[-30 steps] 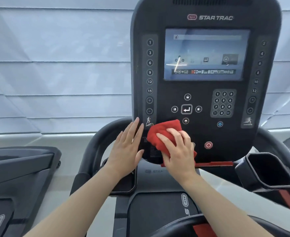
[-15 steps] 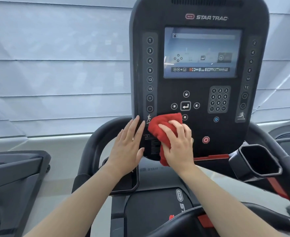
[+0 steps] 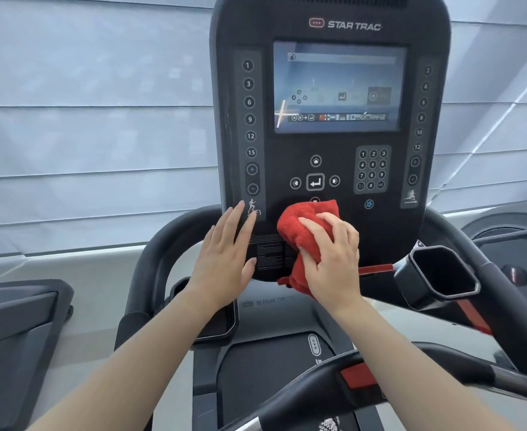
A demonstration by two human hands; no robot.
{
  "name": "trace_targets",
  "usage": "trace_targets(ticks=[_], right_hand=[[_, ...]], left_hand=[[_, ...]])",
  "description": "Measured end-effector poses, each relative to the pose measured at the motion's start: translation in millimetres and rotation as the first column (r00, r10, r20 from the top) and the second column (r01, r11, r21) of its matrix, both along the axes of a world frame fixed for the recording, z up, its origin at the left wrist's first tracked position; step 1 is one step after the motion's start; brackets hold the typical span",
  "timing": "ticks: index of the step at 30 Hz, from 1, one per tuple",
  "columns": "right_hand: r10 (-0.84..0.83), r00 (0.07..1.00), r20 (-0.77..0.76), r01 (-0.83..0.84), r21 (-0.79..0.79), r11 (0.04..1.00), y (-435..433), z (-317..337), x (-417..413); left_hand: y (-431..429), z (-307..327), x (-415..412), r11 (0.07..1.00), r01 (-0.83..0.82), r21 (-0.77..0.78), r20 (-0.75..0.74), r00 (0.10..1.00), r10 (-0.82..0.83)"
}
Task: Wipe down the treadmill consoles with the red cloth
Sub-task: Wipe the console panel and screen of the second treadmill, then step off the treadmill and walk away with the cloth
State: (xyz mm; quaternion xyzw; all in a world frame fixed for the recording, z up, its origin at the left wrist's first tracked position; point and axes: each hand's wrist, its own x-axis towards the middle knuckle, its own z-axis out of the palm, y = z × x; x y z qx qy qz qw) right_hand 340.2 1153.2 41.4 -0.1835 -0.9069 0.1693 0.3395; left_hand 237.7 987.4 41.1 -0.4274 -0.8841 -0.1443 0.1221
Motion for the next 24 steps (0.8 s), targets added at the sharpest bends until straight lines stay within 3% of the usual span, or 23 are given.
trace_targets(ticks=[12,24], right_hand=[[0.085,0.996,-0.004,-0.085,-0.096,0.992,12.1,-4.2,35.6],[0.024,0.999,-0.042,-0.031,-0.157,0.987,97.7,14.5,156.5]], left_hand=[[6.9,12.3,33.3,0.999,-0.047,-0.027,0.002,0.999,0.047],[113.0,22.3,148.9,0.999,0.012,0.042,0.054,0.998,-0.014]])
